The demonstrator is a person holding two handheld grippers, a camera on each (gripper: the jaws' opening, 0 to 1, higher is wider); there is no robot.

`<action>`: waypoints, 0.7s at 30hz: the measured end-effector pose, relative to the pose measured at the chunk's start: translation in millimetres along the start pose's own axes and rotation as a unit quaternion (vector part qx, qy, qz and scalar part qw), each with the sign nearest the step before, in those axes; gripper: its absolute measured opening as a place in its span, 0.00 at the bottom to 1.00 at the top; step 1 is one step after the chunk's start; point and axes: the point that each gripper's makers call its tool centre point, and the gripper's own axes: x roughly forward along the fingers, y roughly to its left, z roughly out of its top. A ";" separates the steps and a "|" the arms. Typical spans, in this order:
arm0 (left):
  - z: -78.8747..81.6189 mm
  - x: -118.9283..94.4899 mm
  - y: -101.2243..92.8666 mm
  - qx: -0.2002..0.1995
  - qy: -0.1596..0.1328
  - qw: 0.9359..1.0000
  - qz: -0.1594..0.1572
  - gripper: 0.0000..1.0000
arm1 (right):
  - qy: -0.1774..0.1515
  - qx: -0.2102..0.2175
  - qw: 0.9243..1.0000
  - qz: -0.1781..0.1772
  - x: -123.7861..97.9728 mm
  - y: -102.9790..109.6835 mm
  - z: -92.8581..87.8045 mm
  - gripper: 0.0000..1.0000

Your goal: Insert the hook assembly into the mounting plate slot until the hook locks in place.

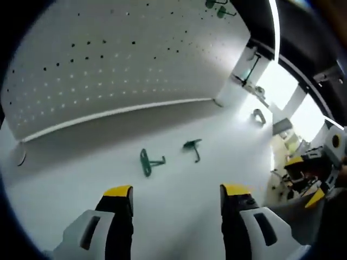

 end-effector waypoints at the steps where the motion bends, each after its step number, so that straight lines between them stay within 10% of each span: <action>1: -0.6 2.4 2.5 0.007 0.005 1.000 0.005 0.65 | 0.001 -0.001 1.000 -0.001 -0.1 -0.6 -0.3 0.57; 21: 5.5 39.1 24.2 -0.012 0.039 0.999 0.036 0.33 | 0.015 0.008 1.000 -0.011 -5.7 -14.0 -6.3 0.47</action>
